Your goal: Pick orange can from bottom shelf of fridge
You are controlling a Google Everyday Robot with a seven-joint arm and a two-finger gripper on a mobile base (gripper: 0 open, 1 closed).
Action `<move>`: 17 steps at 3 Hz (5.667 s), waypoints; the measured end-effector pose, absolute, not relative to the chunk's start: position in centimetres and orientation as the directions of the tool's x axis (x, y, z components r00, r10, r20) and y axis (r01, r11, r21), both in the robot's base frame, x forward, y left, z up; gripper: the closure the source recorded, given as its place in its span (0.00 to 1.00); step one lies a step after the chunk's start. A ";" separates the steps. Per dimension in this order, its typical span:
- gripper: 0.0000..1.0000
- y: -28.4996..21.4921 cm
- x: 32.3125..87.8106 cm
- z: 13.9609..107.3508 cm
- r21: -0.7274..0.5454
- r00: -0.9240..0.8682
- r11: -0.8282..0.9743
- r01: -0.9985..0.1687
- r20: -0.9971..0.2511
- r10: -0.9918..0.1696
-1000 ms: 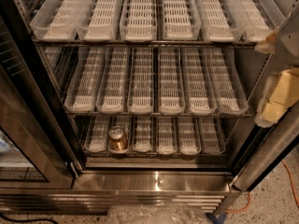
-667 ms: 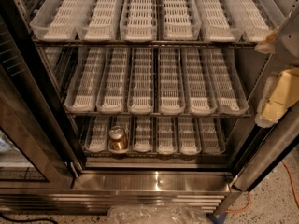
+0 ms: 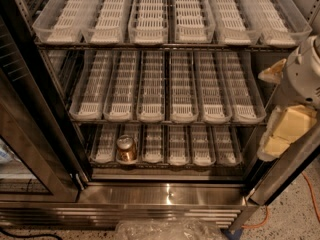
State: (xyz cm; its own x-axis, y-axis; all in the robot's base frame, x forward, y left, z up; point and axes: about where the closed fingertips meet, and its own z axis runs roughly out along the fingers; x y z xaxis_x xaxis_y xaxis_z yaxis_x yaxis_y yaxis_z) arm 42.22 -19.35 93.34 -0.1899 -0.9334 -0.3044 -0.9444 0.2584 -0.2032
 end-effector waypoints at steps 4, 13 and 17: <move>0.00 -11.8 38.3 80.4 -0.093 -0.109 0.219 -0.971 -0.645 -0.756; 0.00 -5.8 48.1 66.7 -0.146 0.059 0.478 -0.866 -0.980 -0.191; 0.00 -1.2 48.6 62.2 -0.101 0.076 0.605 -0.790 -0.995 -0.066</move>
Offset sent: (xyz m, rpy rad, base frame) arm -0.0485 0.0847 -0.1382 0.4734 -0.0245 0.1581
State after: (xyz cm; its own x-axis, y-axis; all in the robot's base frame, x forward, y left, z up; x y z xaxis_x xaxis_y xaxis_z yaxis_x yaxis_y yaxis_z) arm 48.63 -1.22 62.18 0.0764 -0.0656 -0.9949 -0.7902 0.6046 -0.1006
